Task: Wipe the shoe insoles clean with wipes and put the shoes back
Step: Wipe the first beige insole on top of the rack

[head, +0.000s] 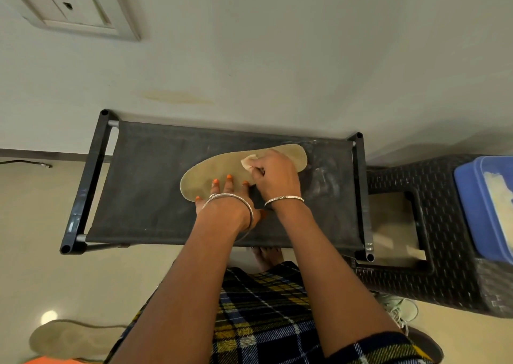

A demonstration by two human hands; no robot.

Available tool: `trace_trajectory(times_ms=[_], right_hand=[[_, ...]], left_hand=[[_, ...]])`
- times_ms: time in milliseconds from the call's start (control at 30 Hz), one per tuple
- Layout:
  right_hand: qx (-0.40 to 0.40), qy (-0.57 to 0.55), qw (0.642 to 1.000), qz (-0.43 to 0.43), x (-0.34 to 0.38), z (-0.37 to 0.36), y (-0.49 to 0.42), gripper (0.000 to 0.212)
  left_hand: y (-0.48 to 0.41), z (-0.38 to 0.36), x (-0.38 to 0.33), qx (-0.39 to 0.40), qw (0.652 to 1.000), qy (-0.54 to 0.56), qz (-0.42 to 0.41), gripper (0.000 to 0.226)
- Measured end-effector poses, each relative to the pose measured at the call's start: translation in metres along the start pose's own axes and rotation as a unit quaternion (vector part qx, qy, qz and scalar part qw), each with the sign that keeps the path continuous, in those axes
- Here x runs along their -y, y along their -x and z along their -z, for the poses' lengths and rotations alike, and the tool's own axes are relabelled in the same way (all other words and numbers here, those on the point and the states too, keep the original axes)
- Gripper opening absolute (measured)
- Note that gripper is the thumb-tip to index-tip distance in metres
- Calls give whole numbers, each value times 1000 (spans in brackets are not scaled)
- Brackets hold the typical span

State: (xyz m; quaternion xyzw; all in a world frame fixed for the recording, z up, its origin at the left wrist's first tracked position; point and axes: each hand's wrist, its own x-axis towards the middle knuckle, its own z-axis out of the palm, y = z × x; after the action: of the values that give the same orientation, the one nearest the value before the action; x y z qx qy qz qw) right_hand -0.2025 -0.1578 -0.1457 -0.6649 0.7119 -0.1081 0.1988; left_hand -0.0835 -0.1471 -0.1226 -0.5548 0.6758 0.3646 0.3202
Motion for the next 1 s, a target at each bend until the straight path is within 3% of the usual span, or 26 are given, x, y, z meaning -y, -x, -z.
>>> trace_trajectory(times_ms=[200,367,433,567,800,1000], right_hand=[[-115,32,984,-130,-15,12,-3,23],[-8,42,999,0,9,-4,-4,26],[-23,59,998,-7,7,-1,-5,25],[-105,79,984,-119,-12,10,-7,27],[-10,52,998,23,9,-5,-7,24],[-99,45,988,-113,-12,11,-8,21]], left_hand=[[-3,0,4,-6,1000,-7,25,89],[1,1,3,-14,1000,7,19,88],[2,1,2,-9,1000,6,17,88],[2,2,4,3,1000,-1,18,88],[1,0,4,-1,1000,-1,16,89],[0,2,3,6,1000,-6,22,89]])
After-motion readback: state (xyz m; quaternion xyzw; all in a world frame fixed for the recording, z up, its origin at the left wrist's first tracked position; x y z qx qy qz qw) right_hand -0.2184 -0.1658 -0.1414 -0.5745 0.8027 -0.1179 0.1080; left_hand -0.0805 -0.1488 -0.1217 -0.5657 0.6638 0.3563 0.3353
